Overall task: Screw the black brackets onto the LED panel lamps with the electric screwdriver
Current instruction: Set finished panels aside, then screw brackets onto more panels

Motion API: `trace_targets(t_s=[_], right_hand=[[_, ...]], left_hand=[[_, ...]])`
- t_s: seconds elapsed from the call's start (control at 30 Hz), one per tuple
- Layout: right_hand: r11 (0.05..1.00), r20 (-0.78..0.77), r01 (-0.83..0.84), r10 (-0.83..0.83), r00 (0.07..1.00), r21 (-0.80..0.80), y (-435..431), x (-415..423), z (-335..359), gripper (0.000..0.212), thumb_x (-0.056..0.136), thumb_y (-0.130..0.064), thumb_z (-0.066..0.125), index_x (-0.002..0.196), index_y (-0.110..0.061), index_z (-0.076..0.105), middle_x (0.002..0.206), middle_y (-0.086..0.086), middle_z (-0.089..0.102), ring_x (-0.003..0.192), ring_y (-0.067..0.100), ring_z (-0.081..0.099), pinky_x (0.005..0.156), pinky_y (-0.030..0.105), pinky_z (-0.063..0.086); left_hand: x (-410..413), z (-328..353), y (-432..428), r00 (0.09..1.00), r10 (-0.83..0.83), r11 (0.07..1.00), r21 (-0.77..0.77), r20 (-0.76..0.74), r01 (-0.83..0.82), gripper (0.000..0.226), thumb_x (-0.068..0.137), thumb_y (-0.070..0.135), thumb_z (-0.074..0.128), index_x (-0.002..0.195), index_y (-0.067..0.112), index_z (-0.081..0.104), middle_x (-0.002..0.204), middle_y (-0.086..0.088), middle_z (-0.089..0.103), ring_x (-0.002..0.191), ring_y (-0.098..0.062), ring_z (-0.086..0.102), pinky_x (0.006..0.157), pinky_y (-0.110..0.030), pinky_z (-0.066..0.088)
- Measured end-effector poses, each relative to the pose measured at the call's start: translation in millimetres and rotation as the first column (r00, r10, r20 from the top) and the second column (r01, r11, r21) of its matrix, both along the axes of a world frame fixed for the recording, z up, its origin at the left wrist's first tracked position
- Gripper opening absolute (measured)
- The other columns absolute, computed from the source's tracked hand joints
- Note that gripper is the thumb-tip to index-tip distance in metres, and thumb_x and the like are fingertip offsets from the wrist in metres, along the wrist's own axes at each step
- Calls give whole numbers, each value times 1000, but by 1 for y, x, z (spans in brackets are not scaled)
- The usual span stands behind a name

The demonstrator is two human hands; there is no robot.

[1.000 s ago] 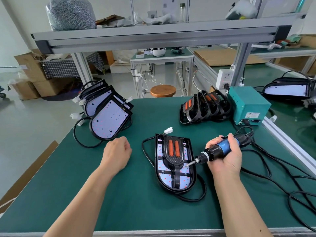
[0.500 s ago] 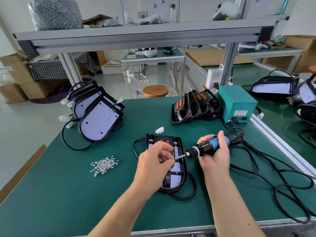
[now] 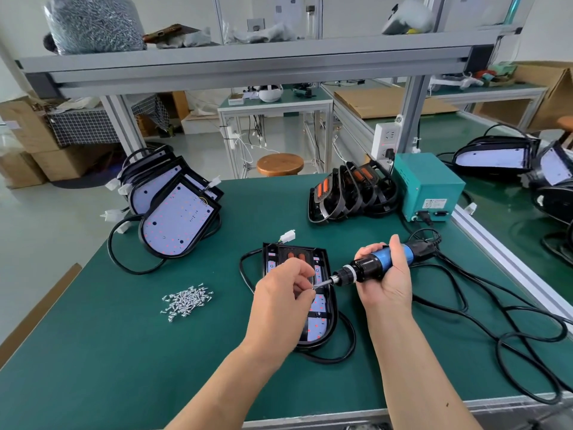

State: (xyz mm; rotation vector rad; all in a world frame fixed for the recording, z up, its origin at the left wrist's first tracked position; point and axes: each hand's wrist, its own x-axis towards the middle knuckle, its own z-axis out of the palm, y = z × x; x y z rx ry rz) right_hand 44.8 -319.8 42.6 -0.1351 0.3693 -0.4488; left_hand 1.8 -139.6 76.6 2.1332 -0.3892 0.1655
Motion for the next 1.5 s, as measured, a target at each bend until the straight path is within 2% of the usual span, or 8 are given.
trace_targets(t_s=[0.1, 0.23, 0.33, 0.6, 1.03, 1.3, 1.4, 1.5], right_hand=[[1000, -10, 8, -8, 1000, -15, 1, 0, 1, 21, 95, -21, 69, 99, -14, 49, 74, -1, 56, 63, 11, 54, 70, 23, 47], [999, -30, -19, 17, 999, -39, 5, -2, 1, 20, 95, -21, 69, 94, -14, 51, 72, -2, 57, 62, 11, 54, 71, 23, 46], [999, -32, 5, -7, 999, -41, 3, -2, 1, 21, 96, -22, 69, 96, -14, 50, 74, -2, 55, 62, 11, 53, 70, 23, 46], [998, -39, 37, -39, 999, -57, 1, -1, 2, 21, 96, -23, 68, 97, -15, 49, 72, -2, 54, 59, 10, 54, 67, 22, 48], [998, -43, 32, -34, 998, -44, 2, -2, 4, 20, 95, -22, 69, 93, -14, 50, 71, -2, 55, 60, 9, 54, 68, 21, 48], [998, -56, 23, -26, 998, -55, 2, -2, 4, 22, 96, -23, 69, 95, -13, 50, 73, -1, 54, 60, 10, 54, 64, 21, 50], [997, -78, 16, -22, 997, -78, 3, -2, 3, 22, 95, -23, 69, 93, -13, 50, 75, 0, 52, 64, 11, 52, 68, 22, 49], [996, -93, 6, -15, 996, -94, 3, -2, 3, 23, 95, -23, 69, 95, -13, 49, 75, 0, 52, 64, 12, 52, 65, 22, 50]], left_hand=[[-2, -5, -3, 987, 5, 990, 139, 159, -28, 24, 85, -4, 61, 95, 17, 63, 79, 9, 57, 84, -16, 53, 77, -28, 46], [-3, -6, -7, 981, 8, 983, 178, 192, -43, 21, 86, -3, 61, 99, 14, 62, 83, 2, 58, 84, -22, 51, 76, -38, 46], [-4, -7, -8, 983, 10, 987, 154, 182, -38, 24, 86, -2, 62, 103, 16, 63, 83, 6, 57, 85, -19, 52, 77, -33, 45], [-5, -3, -5, 989, 65, 996, 45, 136, -72, 25, 85, 0, 67, 97, 22, 63, 78, 14, 59, 85, -12, 56, 78, -22, 46], [-4, -5, -4, 984, 65, 996, 54, 166, -75, 25, 83, -1, 67, 96, 20, 63, 76, 14, 58, 84, -17, 56, 80, -35, 49], [-4, -7, -6, 986, 70, 997, 31, 150, -75, 26, 83, -3, 66, 97, 19, 65, 75, 13, 59, 82, -14, 56, 80, -33, 50], [-3, -8, -6, 987, 72, 996, 38, 145, -78, 26, 83, -4, 64, 95, 19, 64, 76, 12, 58, 83, -15, 55, 79, -32, 49], [-5, -9, -8, 966, 52, 990, 115, 251, -83, 27, 82, -9, 61, 96, 13, 65, 77, 10, 56, 81, -19, 50, 73, -30, 44]])
